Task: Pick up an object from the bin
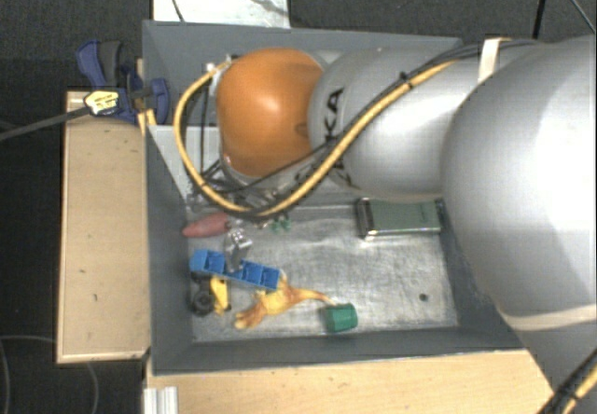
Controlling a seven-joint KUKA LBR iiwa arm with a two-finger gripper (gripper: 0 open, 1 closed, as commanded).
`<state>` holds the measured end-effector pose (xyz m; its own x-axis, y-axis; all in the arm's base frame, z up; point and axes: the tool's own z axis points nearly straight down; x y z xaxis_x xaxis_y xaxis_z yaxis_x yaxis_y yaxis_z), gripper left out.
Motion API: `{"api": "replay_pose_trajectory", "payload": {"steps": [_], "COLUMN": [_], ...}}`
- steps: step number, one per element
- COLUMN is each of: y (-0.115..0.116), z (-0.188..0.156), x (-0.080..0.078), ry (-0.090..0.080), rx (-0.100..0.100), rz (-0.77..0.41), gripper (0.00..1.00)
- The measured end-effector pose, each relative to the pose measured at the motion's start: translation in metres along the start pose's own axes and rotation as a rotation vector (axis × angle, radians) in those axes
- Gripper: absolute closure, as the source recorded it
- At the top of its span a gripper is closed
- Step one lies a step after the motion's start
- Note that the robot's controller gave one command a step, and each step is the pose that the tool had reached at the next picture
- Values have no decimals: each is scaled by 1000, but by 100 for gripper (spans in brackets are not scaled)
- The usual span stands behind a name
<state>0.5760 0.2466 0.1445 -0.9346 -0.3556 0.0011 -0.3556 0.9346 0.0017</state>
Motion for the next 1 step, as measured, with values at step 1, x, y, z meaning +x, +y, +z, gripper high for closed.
{"api": "replay_pose_trajectory", "payload": {"steps": [1], "y": [-12], "z": [10], "x": [4], "ry": [-10], "rx": [0], "rz": [24], "gripper": [100]}}
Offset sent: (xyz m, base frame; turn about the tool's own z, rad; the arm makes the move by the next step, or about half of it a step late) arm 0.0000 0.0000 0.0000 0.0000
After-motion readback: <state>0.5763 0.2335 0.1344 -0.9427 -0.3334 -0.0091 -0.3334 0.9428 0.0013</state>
